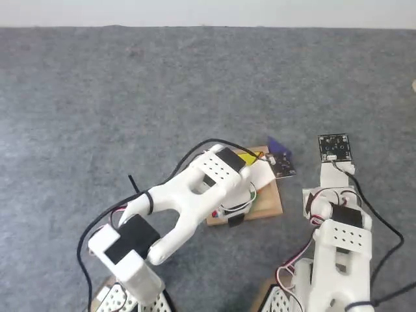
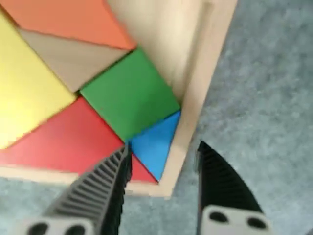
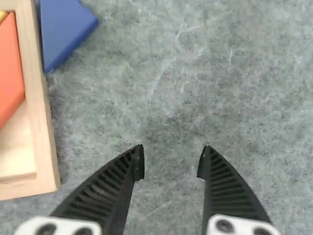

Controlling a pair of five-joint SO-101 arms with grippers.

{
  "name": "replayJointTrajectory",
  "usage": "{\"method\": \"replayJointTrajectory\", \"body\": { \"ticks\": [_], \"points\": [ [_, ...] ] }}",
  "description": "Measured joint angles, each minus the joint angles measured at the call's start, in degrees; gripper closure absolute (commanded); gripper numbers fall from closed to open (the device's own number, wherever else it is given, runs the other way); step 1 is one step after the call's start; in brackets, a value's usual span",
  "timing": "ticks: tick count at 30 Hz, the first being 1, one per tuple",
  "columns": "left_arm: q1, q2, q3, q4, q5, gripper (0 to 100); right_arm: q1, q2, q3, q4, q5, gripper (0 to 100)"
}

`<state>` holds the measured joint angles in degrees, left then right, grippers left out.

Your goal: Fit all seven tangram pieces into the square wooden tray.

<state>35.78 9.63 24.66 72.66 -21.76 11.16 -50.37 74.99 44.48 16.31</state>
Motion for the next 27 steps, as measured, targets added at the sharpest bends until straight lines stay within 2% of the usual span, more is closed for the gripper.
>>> {"method": "replayJointTrajectory", "body": {
  "ticks": [8,11,13,18,23,27],
  "points": [
    [-0.79,-5.8,0.0,1.05,-0.18,79,0.0,0.0,0.0,0.0,0.0,80.9],
    [-3.87,-10.55,0.0,1.23,3.52,79,0.0,0.0,0.0,0.0,0.0,80.9],
    [-7.65,-14.15,-1.14,-0.26,8.53,79,0.0,0.0,0.0,0.0,0.0,80.9],
    [-22.33,-20.57,-0.62,-10.9,26.02,79,0.0,0.0,0.0,0.0,0.7,80.5],
    [-38.51,-20.57,9.58,-24.62,35.6,79,-5.45,0.0,-0.79,0.35,3.69,80.5],
    [-42.29,-20.57,14.77,-32.79,37.1,79,-9.85,0.0,-8.88,5.19,4.22,80.5]
  ]
}}
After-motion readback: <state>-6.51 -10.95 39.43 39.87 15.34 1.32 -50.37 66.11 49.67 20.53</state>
